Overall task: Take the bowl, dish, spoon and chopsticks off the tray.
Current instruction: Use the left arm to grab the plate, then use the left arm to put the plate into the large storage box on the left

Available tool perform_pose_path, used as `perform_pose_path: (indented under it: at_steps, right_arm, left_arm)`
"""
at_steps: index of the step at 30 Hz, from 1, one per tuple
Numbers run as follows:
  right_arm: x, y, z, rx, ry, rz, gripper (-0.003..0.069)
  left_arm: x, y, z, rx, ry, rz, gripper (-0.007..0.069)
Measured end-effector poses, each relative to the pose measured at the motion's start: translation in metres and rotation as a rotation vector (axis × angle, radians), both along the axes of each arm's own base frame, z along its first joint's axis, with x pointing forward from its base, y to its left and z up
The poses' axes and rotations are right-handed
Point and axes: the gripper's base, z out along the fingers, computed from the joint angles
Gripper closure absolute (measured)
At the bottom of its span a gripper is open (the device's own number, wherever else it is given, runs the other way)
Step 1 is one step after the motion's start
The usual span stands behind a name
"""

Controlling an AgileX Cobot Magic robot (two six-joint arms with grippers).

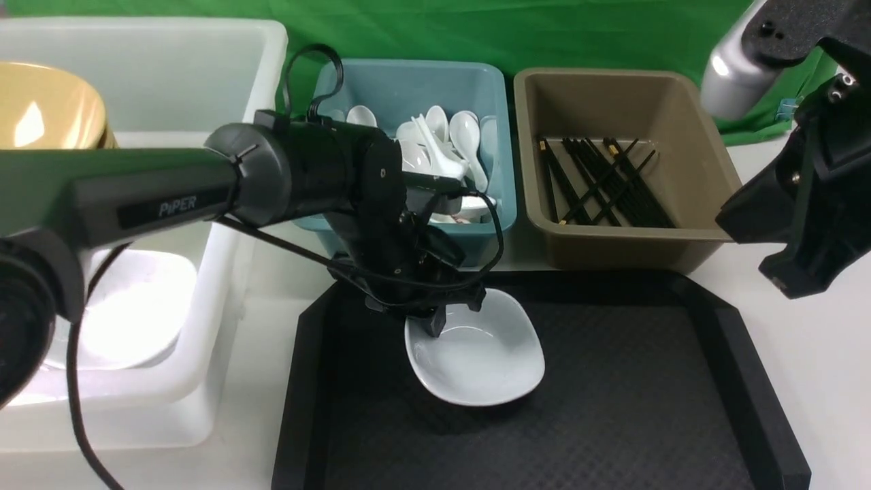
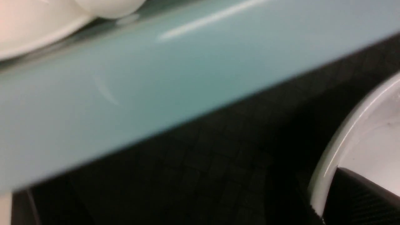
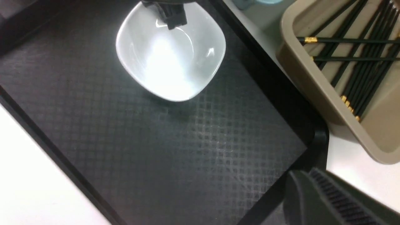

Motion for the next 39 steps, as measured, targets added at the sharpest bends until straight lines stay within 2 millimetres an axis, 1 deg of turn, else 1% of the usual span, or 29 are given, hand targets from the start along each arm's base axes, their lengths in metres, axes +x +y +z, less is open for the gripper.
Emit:
perform_pose_path:
  at_steps: [1, 2, 3, 4, 6, 9, 10, 13, 14, 15, 16, 17, 18, 19, 20, 21, 22, 23, 24, 25, 26, 27, 29, 30, 31, 32, 33, 36, 39]
  right_arm:
    - [-0.002, 0.001, 0.002, 0.018, 0.01, 0.004, 0.0638]
    - [-0.003, 0.002, 0.004, 0.033, 0.016, 0.007, 0.0638]
    - [-0.004, 0.003, 0.007, 0.056, 0.02, 0.012, 0.0638]
    - [-0.004, 0.003, 0.008, 0.063, 0.021, 0.013, 0.0638]
    - [-0.008, 0.009, 0.02, 0.145, 0.013, 0.056, 0.0638]
    - [-0.012, 0.02, 0.038, 0.254, -0.026, 0.154, 0.0638]
    - [-0.012, 0.024, 0.044, 0.279, -0.039, 0.183, 0.0638]
    - [-0.009, 0.042, 0.06, 0.331, -0.078, 0.271, 0.0638]
    - [-0.006, 0.055, 0.064, 0.337, -0.09, 0.313, 0.0638]
    - [-0.006, 0.057, 0.065, 0.338, -0.09, 0.319, 0.0638]
    - [-0.005, 0.07, 0.069, 0.341, -0.101, 0.365, 0.0638]
    - [-0.003, 0.08, 0.07, 0.342, -0.103, 0.394, 0.0638]
    - [0.002, 0.095, 0.069, 0.343, -0.096, 0.42, 0.0638]
    - [0.005, 0.108, 0.067, 0.342, -0.088, 0.444, 0.0638]
    - [0.005, 0.109, 0.069, 0.346, -0.093, 0.448, 0.0638]
    - [0.007, 0.119, 0.068, 0.348, -0.09, 0.464, 0.0638]
    - [0.009, 0.125, 0.068, 0.348, -0.087, 0.476, 0.0638]
    - [0.011, 0.131, 0.067, 0.347, -0.084, 0.486, 0.0638]
    - [0.014, 0.14, 0.066, 0.346, -0.08, 0.5, 0.0638]
    - [0.015, 0.142, 0.067, 0.346, -0.081, 0.503, 0.0638]
    - [0.017, 0.145, 0.065, 0.342, -0.074, 0.507, 0.0638]
    - [0.018, 0.147, 0.064, 0.34, -0.071, 0.508, 0.0638]
    - [0.02, 0.149, 0.062, 0.336, -0.067, 0.508, 0.0638]
    - [0.02, 0.15, 0.061, 0.333, -0.065, 0.508, 0.0638]
    - [0.02, 0.15, 0.061, 0.332, -0.064, 0.508, 0.0638]
    - [0.02, 0.15, 0.062, 0.332, -0.065, 0.508, 0.0638]
    - [0.02, 0.15, 0.062, 0.332, -0.065, 0.508, 0.0638]
    - [0.02, 0.149, 0.062, 0.332, -0.065, 0.509, 0.0638]
    - [0.02, 0.149, 0.062, 0.328, -0.061, 0.51, 0.0638]
  left_arm:
    - [-0.003, 0.001, 0.015, -0.006, -0.001, -0.006, 0.0552]
    - [-0.006, 0.003, 0.028, -0.009, -0.009, -0.014, 0.0578]
    - [-0.008, 0.004, 0.036, -0.013, -0.016, -0.017, 0.059]
    - [-0.009, 0.004, 0.039, -0.013, -0.016, -0.019, 0.0593]
    - [-0.016, 0.015, 0.078, -0.051, -0.08, -0.015, 0.0607]
    - [-0.022, 0.037, 0.121, -0.118, -0.156, 0.027, 0.061]
    - [-0.026, 0.053, 0.141, -0.147, -0.19, 0.058, 0.061]
    - [-0.034, 0.102, 0.18, -0.193, -0.264, 0.157, 0.061]
    - [-0.035, 0.127, 0.188, -0.2, -0.286, 0.224, 0.061]
    - [-0.036, 0.136, 0.19, -0.201, -0.292, 0.247, 0.061]
    - [-0.039, 0.163, 0.196, -0.207, -0.313, 0.324, 0.061]
    - [-0.043, 0.186, 0.197, -0.209, -0.319, 0.389, 0.061]
    - [-0.049, 0.217, 0.193, -0.215, -0.321, 0.481, 0.061]
    - [-0.055, 0.24, 0.186, -0.225, -0.309, 0.56, 0.061]
    - [-0.056, 0.243, 0.183, -0.23, -0.3, 0.571, 0.061]
    - [-0.061, 0.26, 0.177, -0.237, -0.294, 0.629, 0.061]
    - [-0.065, 0.271, 0.17, -0.245, -0.281, 0.67, 0.061]
    - [-0.069, 0.278, 0.162, -0.253, -0.265, 0.697, 0.061]
    - [-0.078, 0.298, 0.139, -0.268, -0.223, 0.782, 0.061]
    - [-0.079, 0.299, 0.136, -0.27, -0.218, 0.788, 0.061]
    - [-0.084, 0.303, 0.12, -0.276, -0.19, 0.815, 0.061]
    - [-0.087, 0.303, 0.109, -0.281, -0.172, 0.823, 0.061]
    - [-0.09, 0.302, 0.096, -0.289, -0.152, 0.827, 0.061]
    - [-0.093, 0.299, 0.085, -0.304, -0.135, 0.826, 0.061]
    - [-0.093, 0.299, 0.085, -0.304, -0.135, 0.826, 0.061]
    - [-0.094, 0.299, 0.077, -0.304, -0.138, 0.836, 0.0608]
    - [-0.095, 0.299, 0.075, -0.302, -0.139, 0.84, 0.0606]
    - [-0.098, 0.299, 0.069, -0.282, -0.132, 0.842, 0.0581]
    - [-0.102, 0.3, 0.064, -0.239, -0.098, 0.829, 0.0487]
